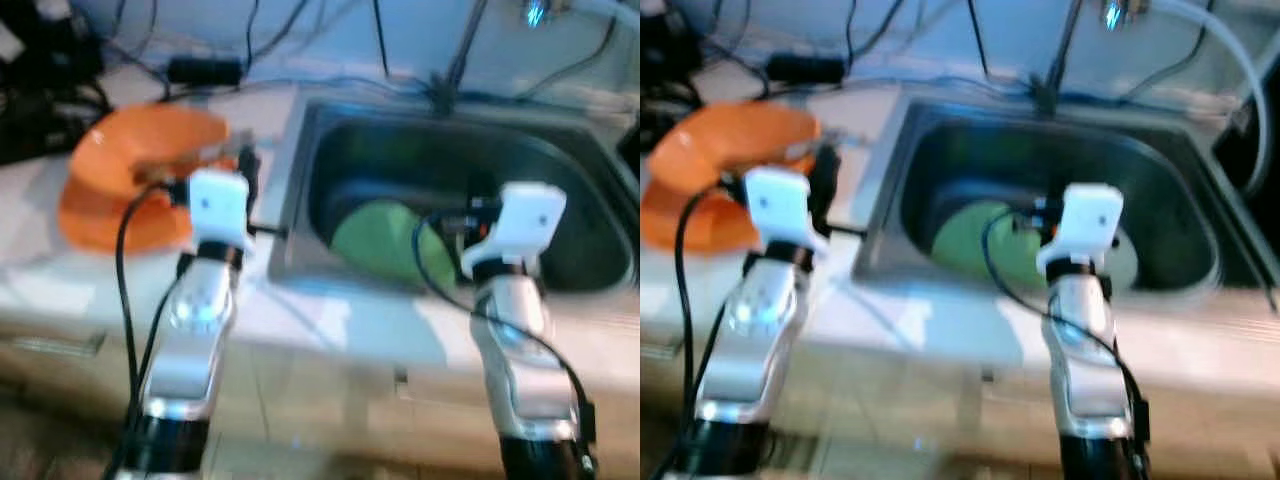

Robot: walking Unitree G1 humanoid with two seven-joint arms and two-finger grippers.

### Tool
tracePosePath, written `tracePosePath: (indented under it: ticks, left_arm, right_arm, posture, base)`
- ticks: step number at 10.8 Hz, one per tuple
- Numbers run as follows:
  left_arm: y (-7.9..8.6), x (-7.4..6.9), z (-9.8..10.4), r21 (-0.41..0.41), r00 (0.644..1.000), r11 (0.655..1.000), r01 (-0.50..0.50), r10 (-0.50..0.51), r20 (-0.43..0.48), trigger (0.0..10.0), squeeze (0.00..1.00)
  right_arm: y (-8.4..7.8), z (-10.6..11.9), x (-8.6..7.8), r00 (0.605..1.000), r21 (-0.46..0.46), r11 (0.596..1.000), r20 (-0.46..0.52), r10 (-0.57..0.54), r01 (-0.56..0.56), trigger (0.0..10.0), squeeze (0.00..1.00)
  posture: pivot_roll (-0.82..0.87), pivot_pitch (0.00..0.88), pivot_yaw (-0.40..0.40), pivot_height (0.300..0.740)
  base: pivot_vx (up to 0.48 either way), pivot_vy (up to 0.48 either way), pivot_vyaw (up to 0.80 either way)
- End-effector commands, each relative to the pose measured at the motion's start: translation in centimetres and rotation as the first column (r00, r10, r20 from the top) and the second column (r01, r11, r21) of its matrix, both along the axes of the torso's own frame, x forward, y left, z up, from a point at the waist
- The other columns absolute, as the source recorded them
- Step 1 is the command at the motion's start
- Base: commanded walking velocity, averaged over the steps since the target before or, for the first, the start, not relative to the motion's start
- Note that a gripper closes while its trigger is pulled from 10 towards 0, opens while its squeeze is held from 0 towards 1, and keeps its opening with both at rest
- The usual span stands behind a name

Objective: Kitchen organization

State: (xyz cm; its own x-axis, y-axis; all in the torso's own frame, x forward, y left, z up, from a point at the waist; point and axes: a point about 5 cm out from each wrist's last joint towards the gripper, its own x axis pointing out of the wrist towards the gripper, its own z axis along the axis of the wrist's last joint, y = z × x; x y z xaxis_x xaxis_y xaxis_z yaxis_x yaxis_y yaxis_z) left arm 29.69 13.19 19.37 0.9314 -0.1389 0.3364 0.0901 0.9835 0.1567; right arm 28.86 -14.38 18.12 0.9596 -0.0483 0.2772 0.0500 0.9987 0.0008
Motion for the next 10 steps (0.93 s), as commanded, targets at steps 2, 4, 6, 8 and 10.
tracePosePath:
  ticks: [2, 4, 6, 8, 10]
  left_arm:
    - [0.7, -0.3, -0.3, 0.013, 1.000, 1.000, -0.021, 0.021, -0.007, 10.0, 0.00]
    - [0.7, -0.3, -0.2, 0.017, 1.000, 1.000, -0.016, 0.016, -0.007, 10.0, 0.00]
    - [0.6, -0.2, -0.3, 0.023, 1.000, 1.000, -0.008, 0.008, -0.014, 10.0, 0.00]
    - [0.4, 0.3, 0.2, 0.071, 1.000, 0.997, -0.003, 0.005, -0.023, 10.0, 0.00]
    - [-0.4, 1.2, 1.8, 0.200, 1.000, 0.979, 0.026, -0.029, 0.011, 10.0, 1.00]
  right_arm:
    - [0.7, 0.2, -0.1, 1.000, 0.000, 1.000, 0.012, 0.018, -0.018, 10.0, 0.00]
    - [0.7, 0.2, -0.2, 1.000, 0.001, 1.000, 0.012, 0.019, -0.019, 10.0, 0.00]
    - [0.7, 0.1, -0.2, 1.000, 0.000, 1.000, 0.010, 0.019, -0.019, 10.0, 0.00]
    - [0.6, 0.1, -0.2, 1.000, -0.001, 1.000, 0.010, 0.018, -0.018, 10.0, 0.00]
    - [0.6, 0.1, -0.1, 1.000, -0.001, 1.000, 0.011, 0.017, -0.017, 10.0, 0.00]
  posture:
    - [0.08, 0.094, -0.026, 0.740]
    - [0.08, 0.095, -0.024, 0.740]
    - [0.08, 0.096, -0.025, 0.740]
    - [0.08, 0.096, -0.025, 0.740]
    - [0.08, 0.089, -0.024, 0.740]
  base:
    - [0.000, 0.000, 0.00]
    - [0.000, 0.000, 0.00]
    - [0.000, 0.000, 0.00]
    - [0.000, 0.000, 0.00]
    - [0.000, 0.000, 0.00]
